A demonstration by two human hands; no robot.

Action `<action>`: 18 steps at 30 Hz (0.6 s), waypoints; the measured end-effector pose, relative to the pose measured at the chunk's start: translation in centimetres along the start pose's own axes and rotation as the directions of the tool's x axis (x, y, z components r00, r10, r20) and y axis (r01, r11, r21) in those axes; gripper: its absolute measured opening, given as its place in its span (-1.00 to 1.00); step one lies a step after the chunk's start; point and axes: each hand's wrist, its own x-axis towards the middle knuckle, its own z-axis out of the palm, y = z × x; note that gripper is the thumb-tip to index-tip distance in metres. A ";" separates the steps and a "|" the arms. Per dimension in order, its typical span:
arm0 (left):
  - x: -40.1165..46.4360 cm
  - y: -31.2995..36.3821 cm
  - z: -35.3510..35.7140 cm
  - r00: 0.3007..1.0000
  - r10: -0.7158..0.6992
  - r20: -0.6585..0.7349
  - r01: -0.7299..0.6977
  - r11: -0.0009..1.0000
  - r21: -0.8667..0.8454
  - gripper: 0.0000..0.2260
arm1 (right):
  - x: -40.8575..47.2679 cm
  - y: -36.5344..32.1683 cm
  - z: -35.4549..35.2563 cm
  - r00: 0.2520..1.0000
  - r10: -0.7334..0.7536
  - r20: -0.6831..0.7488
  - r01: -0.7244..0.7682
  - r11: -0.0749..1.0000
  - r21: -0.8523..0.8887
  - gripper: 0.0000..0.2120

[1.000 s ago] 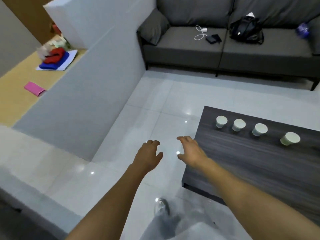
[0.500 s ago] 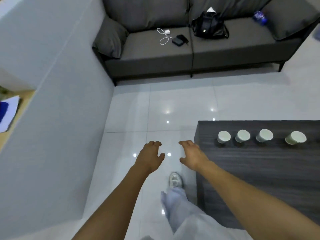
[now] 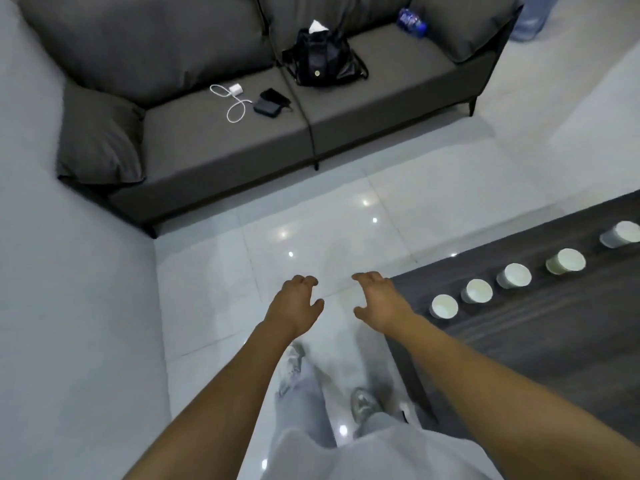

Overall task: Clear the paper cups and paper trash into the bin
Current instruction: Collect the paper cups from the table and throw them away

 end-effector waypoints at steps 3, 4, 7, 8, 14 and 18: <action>5.2 -0.3 -2.3 0.992 0.108 0.069 -0.113 0.991 0.065 -0.60 | 2.9 -0.1 -1.4 0.990 0.125 -0.058 -0.122 0.991 0.057 -0.36; 6.9 -0.4 -3.1 0.986 0.141 0.089 -0.148 0.986 0.080 -0.60 | 3.8 -0.2 -1.9 0.983 0.169 -0.074 -0.163 0.983 0.081 -0.36; 11.7 -0.8 -5.7 0.959 0.240 0.150 -0.259 0.958 0.124 -0.60 | 6.3 -0.7 -3.0 0.943 0.304 -0.136 -0.283 0.946 0.157 -0.37; 13.2 -1.0 -6.6 0.948 0.264 0.178 -0.290 0.946 0.143 -0.60 | 6.9 -1.1 -3.2 0.926 0.349 -0.141 -0.321 0.928 0.188 -0.38; 20.8 1.6 -9.8 0.846 0.419 0.329 -0.502 0.834 0.229 -0.59 | 9.9 -3.1 -3.9 0.828 0.543 -0.137 -0.468 0.805 0.365 -0.37; 24.4 6.6 -9.6 0.732 0.528 0.430 -0.655 0.719 0.232 -0.59 | 10.6 -1.5 -5.5 0.734 0.656 -0.174 -0.521 0.709 0.476 -0.35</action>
